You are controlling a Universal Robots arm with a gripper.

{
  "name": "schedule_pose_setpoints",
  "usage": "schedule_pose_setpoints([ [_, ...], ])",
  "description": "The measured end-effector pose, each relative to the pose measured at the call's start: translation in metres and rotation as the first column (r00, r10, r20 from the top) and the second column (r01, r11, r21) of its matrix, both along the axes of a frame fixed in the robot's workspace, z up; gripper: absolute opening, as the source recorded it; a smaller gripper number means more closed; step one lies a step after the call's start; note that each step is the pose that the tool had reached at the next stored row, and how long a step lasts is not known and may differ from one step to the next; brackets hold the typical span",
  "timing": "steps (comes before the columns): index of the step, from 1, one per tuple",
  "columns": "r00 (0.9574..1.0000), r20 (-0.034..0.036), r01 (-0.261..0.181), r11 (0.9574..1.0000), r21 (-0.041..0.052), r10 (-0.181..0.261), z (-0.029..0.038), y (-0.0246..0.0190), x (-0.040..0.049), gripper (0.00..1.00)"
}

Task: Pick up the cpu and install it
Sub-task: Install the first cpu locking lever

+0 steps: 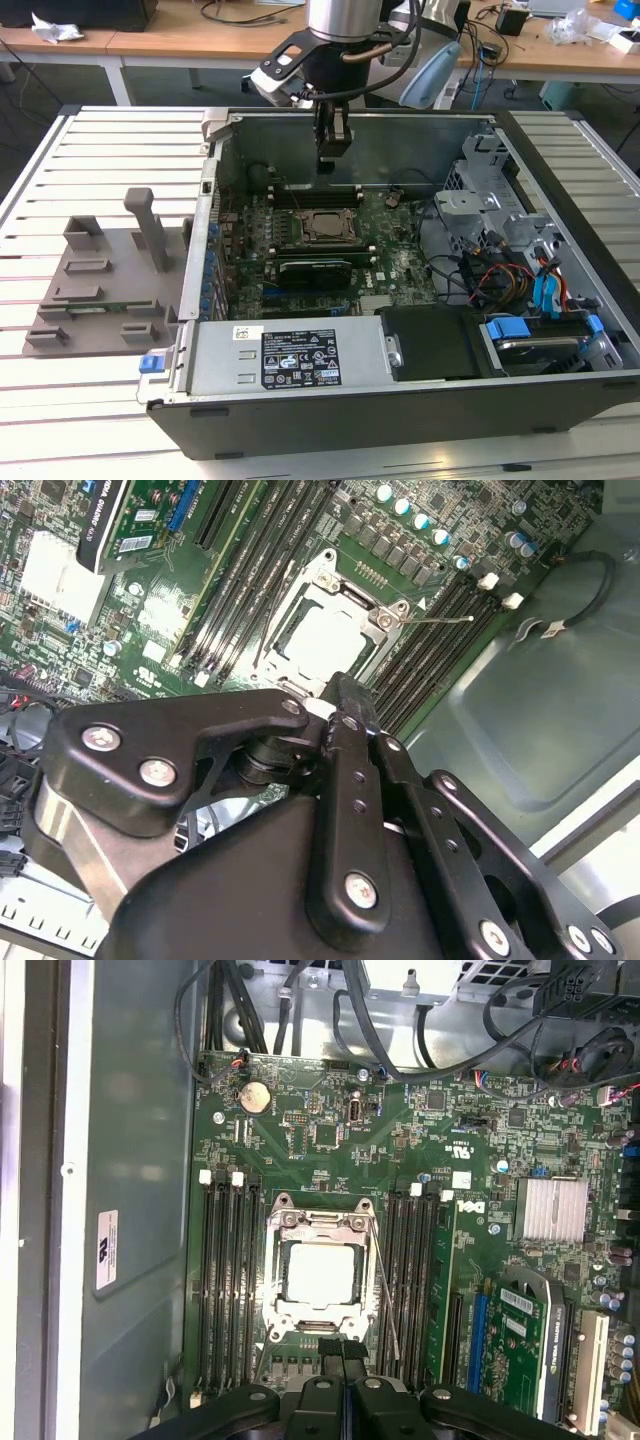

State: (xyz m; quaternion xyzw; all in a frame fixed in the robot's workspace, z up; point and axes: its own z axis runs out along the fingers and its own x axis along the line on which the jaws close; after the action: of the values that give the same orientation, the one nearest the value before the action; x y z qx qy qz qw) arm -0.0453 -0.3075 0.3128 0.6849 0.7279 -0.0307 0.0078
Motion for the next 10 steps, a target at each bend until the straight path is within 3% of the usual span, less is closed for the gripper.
schedule_pose_setpoints([
  [10, 1.0, 0.0, -0.001, 1.0, -0.0001, 0.001, 0.0005, 0.0, 0.0, 0.11],
])
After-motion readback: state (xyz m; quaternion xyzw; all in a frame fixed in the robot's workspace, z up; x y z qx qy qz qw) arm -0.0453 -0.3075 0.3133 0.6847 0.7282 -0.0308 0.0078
